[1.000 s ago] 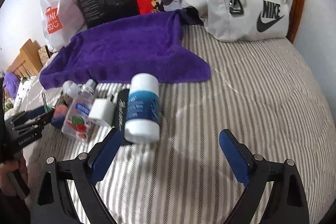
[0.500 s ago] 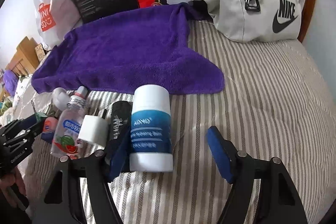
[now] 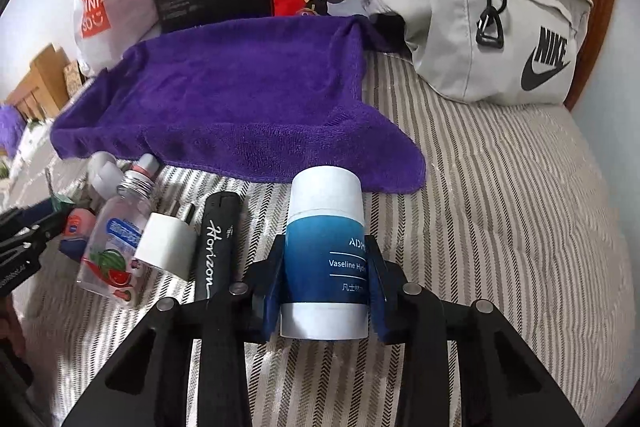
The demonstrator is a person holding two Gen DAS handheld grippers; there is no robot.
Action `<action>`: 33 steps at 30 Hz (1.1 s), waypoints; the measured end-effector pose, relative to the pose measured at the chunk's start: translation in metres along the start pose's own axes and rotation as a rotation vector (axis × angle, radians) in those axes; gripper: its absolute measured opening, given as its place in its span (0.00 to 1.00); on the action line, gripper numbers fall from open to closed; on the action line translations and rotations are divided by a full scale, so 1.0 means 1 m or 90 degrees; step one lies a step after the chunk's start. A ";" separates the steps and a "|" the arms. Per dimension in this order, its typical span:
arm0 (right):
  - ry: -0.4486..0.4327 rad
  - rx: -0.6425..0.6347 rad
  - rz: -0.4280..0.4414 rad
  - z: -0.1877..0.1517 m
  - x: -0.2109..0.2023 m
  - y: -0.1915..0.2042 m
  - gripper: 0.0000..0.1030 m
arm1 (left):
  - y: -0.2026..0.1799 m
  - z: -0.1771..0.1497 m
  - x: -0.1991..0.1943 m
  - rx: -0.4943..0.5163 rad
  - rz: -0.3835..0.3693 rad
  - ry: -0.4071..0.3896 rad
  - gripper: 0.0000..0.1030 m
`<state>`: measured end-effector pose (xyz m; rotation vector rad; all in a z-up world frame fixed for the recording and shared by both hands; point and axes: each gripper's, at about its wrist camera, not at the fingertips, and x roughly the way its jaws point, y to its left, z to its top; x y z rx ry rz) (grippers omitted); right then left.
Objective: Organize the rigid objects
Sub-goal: 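Carry the clip and jar onto the purple towel and open both tools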
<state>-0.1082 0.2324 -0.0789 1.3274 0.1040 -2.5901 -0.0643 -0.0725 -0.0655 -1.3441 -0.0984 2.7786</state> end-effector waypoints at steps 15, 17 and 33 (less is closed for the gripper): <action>-0.024 -0.002 0.075 0.017 -0.030 0.006 0.35 | 0.004 0.033 -0.043 0.019 -0.001 -0.047 0.38; -0.031 -0.005 0.081 0.025 -0.033 0.008 0.35 | 0.003 0.045 -0.049 0.031 0.003 -0.055 0.38; -0.056 -0.020 0.136 0.130 -0.007 0.021 0.35 | -0.002 0.141 -0.005 0.052 -0.016 -0.060 0.38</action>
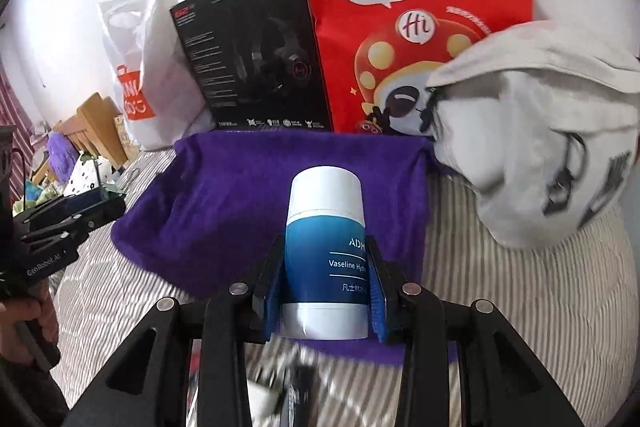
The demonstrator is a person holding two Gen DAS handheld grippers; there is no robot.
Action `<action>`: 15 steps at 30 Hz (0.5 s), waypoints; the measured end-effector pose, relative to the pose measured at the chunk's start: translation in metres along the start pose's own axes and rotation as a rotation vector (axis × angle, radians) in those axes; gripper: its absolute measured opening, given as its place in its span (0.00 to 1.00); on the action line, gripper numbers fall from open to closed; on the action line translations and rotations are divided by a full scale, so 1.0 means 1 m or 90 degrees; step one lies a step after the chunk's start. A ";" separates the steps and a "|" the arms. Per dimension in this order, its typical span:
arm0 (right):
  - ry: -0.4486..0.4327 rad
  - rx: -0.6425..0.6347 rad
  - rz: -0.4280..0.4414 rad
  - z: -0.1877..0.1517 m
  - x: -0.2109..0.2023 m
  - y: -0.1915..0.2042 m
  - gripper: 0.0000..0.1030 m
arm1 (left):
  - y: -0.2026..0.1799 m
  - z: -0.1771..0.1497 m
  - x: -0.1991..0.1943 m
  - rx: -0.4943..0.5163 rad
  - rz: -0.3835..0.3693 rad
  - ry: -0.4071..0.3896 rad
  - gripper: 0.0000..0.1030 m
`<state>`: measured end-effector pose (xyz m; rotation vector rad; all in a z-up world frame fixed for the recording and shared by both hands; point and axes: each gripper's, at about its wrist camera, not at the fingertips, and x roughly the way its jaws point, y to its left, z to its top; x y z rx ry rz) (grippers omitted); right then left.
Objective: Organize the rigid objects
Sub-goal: 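Carry the clip and jar onto the purple towel and open both tools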
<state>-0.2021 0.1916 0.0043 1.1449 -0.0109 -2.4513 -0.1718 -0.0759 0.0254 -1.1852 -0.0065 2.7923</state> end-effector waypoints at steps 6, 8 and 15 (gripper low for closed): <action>0.033 -0.015 0.001 0.022 0.043 -0.001 0.35 | -0.007 0.023 0.054 0.007 -0.022 0.031 0.38; 0.049 -0.016 0.003 0.027 0.060 -0.003 0.35 | -0.009 0.026 0.070 0.010 -0.025 0.043 0.38; 0.102 -0.037 -0.005 0.033 0.111 -0.002 0.35 | -0.011 0.026 0.117 0.009 -0.036 0.097 0.38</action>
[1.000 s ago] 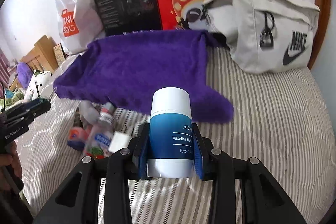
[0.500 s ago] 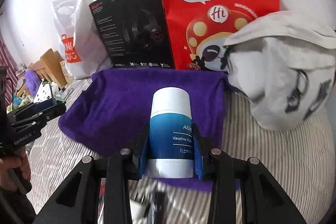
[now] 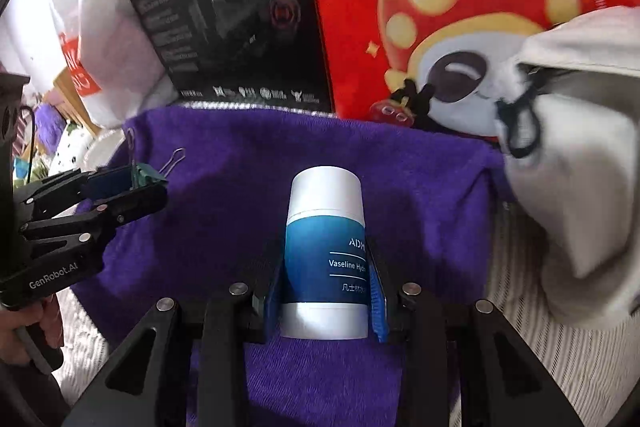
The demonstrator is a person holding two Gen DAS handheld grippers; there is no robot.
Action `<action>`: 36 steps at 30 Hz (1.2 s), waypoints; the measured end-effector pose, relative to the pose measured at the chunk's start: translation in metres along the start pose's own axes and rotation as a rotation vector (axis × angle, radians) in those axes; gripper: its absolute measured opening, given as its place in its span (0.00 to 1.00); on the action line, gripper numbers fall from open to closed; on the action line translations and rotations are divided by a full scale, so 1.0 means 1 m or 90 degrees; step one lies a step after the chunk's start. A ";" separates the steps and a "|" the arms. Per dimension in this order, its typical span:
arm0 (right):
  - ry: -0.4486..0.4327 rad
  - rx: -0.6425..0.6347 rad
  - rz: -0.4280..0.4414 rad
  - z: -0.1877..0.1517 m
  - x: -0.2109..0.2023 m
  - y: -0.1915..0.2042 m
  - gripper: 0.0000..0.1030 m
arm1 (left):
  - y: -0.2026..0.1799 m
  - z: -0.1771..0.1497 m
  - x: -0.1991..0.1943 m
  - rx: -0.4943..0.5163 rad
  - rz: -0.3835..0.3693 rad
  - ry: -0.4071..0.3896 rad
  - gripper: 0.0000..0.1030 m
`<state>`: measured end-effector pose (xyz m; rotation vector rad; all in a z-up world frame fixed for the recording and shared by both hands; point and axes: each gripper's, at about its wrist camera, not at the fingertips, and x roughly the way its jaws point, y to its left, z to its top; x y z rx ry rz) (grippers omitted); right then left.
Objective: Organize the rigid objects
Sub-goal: 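Carry the clip and jar onto the purple towel and open both tools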
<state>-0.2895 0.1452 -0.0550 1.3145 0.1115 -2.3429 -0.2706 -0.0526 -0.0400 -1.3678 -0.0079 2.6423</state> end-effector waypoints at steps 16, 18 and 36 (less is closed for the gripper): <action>0.029 -0.073 -0.031 -0.003 0.016 0.011 0.35 | -0.007 -0.013 0.018 0.038 0.053 0.060 0.38; 0.030 -0.084 -0.028 -0.003 0.016 0.011 0.35 | -0.008 -0.015 0.018 0.043 0.056 0.061 0.39; -0.012 -0.023 0.023 -0.023 -0.052 -0.003 0.84 | -0.015 -0.041 -0.042 0.010 0.054 0.022 0.95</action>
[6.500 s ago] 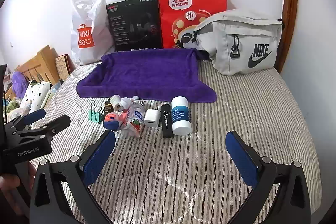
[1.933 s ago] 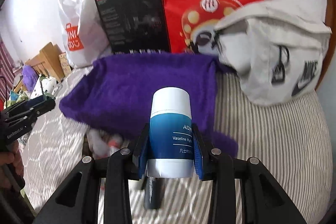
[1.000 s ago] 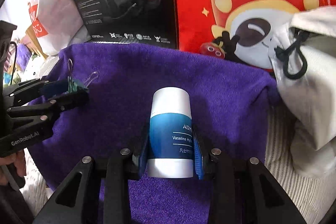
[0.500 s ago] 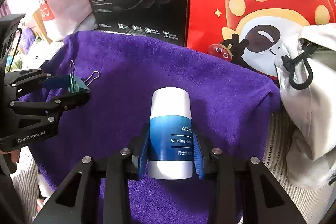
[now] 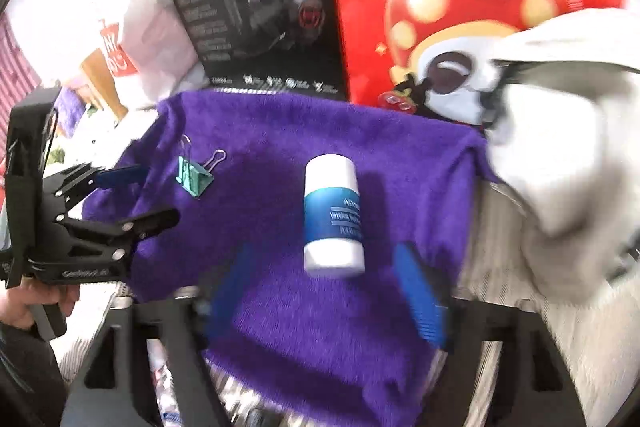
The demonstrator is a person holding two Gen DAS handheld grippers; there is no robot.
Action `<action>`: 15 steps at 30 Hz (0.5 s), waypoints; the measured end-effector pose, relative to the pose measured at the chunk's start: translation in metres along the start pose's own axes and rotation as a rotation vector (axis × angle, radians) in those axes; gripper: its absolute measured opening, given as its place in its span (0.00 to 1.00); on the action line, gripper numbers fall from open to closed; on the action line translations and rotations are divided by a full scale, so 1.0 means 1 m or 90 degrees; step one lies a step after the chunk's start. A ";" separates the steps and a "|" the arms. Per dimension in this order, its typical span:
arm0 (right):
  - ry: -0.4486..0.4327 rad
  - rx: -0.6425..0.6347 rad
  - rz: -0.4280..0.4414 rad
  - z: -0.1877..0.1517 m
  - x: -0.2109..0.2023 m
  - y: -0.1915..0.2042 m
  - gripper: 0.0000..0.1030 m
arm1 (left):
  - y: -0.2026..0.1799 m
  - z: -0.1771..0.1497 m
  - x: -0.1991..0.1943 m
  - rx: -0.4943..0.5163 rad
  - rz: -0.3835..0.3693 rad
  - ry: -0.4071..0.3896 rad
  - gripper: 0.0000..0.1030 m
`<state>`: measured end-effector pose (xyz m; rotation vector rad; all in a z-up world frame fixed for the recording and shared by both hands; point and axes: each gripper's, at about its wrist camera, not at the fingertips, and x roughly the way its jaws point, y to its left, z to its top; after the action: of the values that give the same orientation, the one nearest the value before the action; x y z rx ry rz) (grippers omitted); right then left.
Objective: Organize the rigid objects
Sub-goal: 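Carry the clip and jar onto the purple towel and open both tools, then grasp the brown Grand Reserve bottle with the left tool while the right tool grasps the black Horizon case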
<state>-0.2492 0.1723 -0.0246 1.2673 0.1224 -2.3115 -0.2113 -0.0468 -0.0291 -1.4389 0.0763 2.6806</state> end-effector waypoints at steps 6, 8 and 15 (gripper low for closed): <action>-0.007 0.039 -0.028 -0.032 -0.040 0.008 1.00 | 0.017 -0.029 -0.035 -0.082 -0.035 -0.022 1.00; -0.013 0.053 -0.029 -0.046 -0.050 0.010 1.00 | 0.022 -0.044 -0.040 -0.106 -0.056 -0.016 1.00; -0.019 0.077 -0.020 -0.091 -0.073 0.024 1.00 | 0.022 -0.092 -0.032 -0.121 0.005 0.019 1.00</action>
<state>-0.1355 0.2070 -0.0131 1.2971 -0.0081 -2.3959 -0.1192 -0.0790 -0.0532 -1.5311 -0.1749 2.7367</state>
